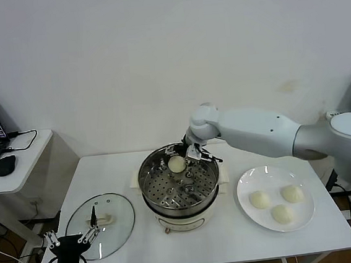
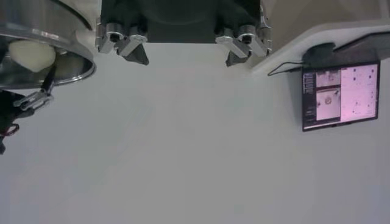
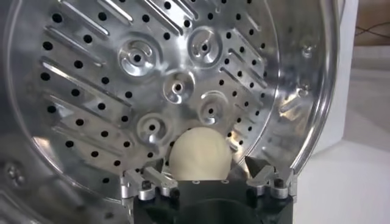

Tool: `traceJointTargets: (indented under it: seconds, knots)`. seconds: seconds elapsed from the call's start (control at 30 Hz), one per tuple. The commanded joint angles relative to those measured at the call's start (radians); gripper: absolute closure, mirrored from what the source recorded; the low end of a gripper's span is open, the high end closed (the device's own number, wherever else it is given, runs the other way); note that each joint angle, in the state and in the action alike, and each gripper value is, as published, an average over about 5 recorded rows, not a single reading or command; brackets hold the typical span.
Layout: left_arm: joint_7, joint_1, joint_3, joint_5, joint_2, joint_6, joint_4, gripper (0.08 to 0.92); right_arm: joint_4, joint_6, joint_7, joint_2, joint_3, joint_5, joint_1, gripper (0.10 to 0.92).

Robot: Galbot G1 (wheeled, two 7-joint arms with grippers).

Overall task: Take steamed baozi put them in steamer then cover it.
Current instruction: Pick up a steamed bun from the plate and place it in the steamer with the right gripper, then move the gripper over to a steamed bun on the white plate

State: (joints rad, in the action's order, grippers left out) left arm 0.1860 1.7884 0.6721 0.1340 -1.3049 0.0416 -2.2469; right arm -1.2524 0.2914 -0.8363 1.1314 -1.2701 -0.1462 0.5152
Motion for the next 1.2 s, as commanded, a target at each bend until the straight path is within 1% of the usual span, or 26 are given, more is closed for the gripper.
traceJointTargets:
  seconds: [0.03, 0.17, 0.37, 0.6, 0.7, 0.87, 1.07, 1.2]
  knots:
    - [-0.001, -0.002, 0.001, 0.001, 0.005, -0.001, -0.003, 0.177, -0.278, -0.369, -0.172, -0.260, -0.010, 0.367, 0.192, 0.202]
    - [-0.002, -0.010, 0.000, 0.007, 0.015, -0.008, -0.005, 0.177, -0.391, -0.483, -0.204, -0.433, -0.028, 0.382, 0.252, 0.203]
    - [-0.002, -0.016, -0.004, 0.013, 0.036, -0.016, -0.003, 0.177, -0.545, -0.596, -0.194, -0.687, -0.073, 0.351, 0.253, 0.202]
    - [0.000, -0.036, -0.014, 0.013, 0.048, -0.020, 0.009, 0.177, -0.593, -0.644, -0.167, -0.830, -0.065, 0.210, 0.086, 0.203]
    - [-0.001, -0.038, -0.015, 0.012, 0.052, -0.025, 0.005, 0.177, -0.592, -0.648, -0.153, -0.854, -0.006, 0.168, -0.040, 0.202]
    - [-0.001, -0.046, -0.010, 0.011, 0.050, -0.034, 0.007, 0.177, -0.561, -0.665, -0.129, -0.852, 0.209, 0.105, -0.322, 0.203]
    - [-0.003, -0.044, -0.011, 0.005, 0.036, -0.035, 0.011, 0.177, -0.497, -0.664, -0.112, -0.793, 0.384, 0.062, -0.573, 0.202]
    - [-0.003, -0.039, -0.012, -0.001, 0.028, -0.035, 0.008, 0.177, -0.422, -0.642, -0.098, -0.729, 0.467, 0.026, -0.662, 0.203]
